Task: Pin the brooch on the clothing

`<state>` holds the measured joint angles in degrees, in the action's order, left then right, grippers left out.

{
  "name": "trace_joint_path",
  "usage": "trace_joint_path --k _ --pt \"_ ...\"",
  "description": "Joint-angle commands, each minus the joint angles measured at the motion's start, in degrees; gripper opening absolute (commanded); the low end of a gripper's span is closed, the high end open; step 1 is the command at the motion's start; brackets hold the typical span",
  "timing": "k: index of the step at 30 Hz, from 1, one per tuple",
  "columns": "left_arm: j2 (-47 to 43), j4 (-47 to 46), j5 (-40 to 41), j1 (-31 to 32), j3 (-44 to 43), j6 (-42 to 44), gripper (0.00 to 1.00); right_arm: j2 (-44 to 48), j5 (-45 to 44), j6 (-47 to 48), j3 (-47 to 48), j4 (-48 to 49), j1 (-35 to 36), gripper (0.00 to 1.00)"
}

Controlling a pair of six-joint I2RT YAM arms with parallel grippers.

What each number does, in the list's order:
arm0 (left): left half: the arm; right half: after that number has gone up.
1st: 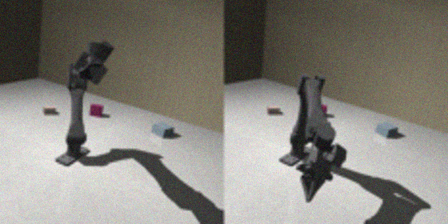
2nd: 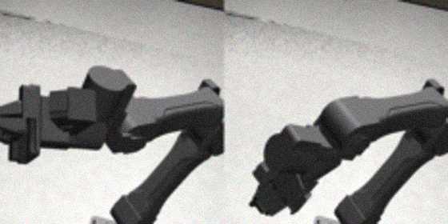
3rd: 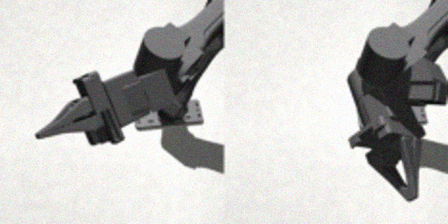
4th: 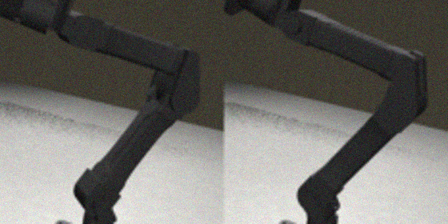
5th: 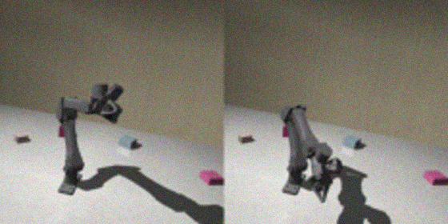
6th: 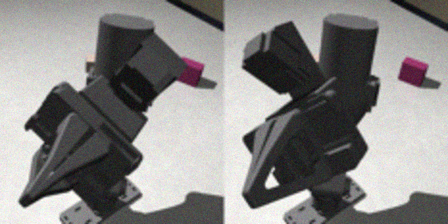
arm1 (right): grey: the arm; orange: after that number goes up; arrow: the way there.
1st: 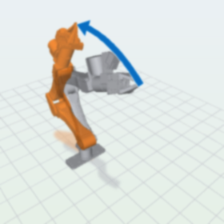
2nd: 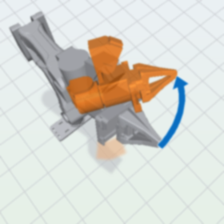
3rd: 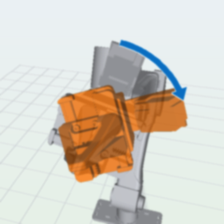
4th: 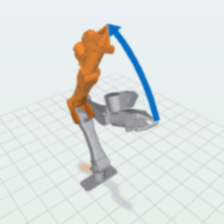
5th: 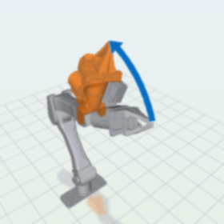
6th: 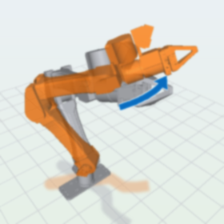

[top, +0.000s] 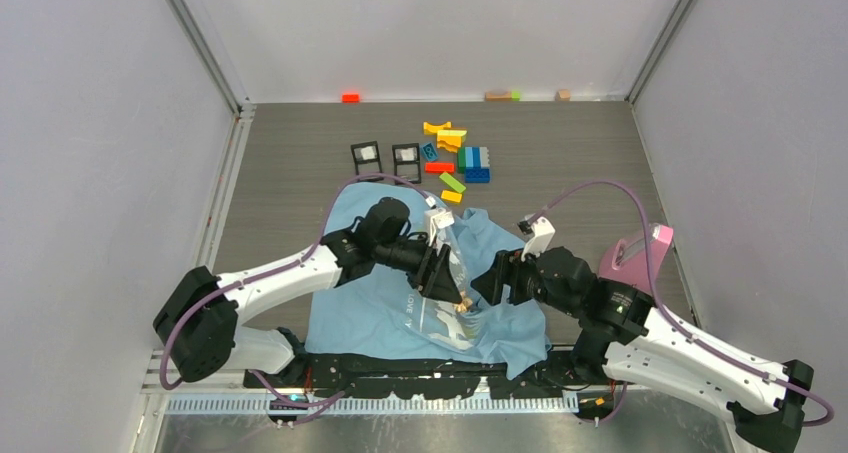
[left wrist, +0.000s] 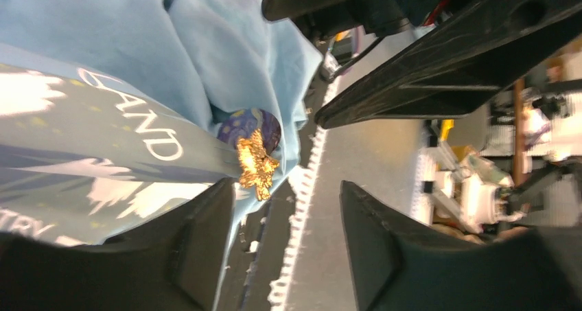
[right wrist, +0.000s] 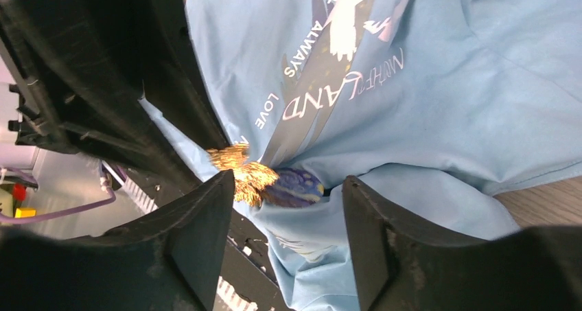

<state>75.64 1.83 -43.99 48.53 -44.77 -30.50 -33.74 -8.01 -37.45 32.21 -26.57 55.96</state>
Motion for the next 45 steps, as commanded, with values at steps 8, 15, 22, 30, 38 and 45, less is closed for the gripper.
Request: trace_joint_path --k 8,15,22,30,38,45 --pt "-5.7 15.0 13.2 -7.7 -8.0 6.0 0.92 -11.0 -17.8 0.0 16.5 -13.7 -4.0 0.88" --pt "-0.3 15.2 28.2 -20.8 -7.2 -2.7 0.95 -26.7 -7.7 -0.4 16.5 -12.7 -22.6 0.85" --pt "7.9 3.9 33.8 -29.6 -2.6 -7.2 0.95 -37.2 -2.5 -1.0 12.1 -3.0 -30.3 0.83" --pt "17.2 -1.4 38.7 -31.8 -1.2 -8.2 0.95 -49.7 1.4 -1.2 11.8 4.7 -34.9 0.63" --pt "16.2 -10.8 47.0 -35.9 9.0 -14.5 0.94 -59.2 3.1 1.0 18.3 8.5 -45.8 0.01" --pt "19.8 -11.8 47.6 -39.0 8.4 -15.2 0.95 -73.5 0.4 7.4 36.3 6.1 -54.5 0.00"
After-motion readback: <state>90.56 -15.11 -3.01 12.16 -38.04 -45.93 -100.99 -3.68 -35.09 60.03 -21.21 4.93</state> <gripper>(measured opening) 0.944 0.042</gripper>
